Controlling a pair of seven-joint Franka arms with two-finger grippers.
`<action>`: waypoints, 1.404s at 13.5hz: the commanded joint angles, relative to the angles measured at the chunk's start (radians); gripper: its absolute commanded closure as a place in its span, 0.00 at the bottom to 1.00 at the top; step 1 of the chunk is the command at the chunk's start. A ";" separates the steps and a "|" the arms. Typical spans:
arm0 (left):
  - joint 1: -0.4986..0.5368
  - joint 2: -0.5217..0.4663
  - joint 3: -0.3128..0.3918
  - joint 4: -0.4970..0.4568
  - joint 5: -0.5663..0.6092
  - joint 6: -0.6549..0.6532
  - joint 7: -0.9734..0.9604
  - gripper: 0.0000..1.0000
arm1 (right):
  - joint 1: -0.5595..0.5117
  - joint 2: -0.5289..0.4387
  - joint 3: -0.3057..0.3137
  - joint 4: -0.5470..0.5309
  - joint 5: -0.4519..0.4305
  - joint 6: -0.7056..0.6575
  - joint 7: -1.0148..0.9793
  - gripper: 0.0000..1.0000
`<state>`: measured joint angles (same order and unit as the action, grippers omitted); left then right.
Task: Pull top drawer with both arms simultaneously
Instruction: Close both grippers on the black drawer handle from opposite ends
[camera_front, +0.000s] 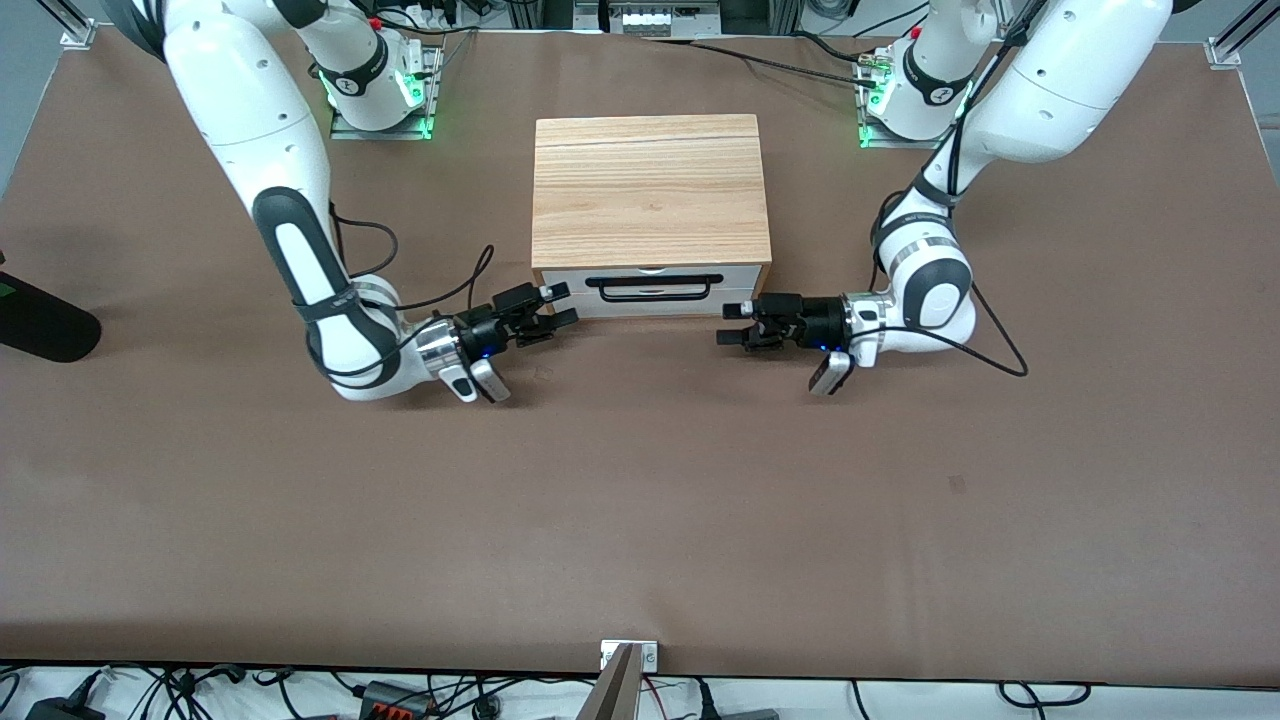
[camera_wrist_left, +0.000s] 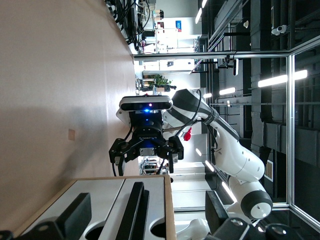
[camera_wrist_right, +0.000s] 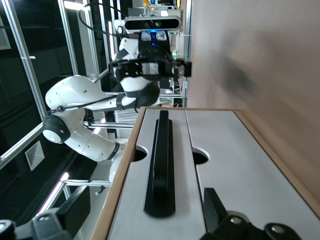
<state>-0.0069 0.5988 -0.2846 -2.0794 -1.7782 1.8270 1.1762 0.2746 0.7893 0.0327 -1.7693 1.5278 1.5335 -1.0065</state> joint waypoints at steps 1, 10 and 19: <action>0.027 -0.034 -0.024 -0.068 -0.030 -0.021 0.040 0.01 | 0.058 0.016 -0.002 0.011 0.089 0.007 0.000 0.00; 0.028 -0.028 -0.074 -0.139 -0.098 -0.043 0.057 0.30 | 0.083 0.022 -0.002 0.011 0.092 0.065 0.031 0.34; 0.025 0.013 -0.074 -0.146 -0.098 -0.057 0.108 0.55 | 0.101 0.024 -0.002 -0.001 0.092 0.065 0.034 0.60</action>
<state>0.0058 0.6028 -0.3453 -2.2090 -1.8486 1.7873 1.2310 0.3689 0.8165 0.0323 -1.7675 1.6046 1.5935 -0.9863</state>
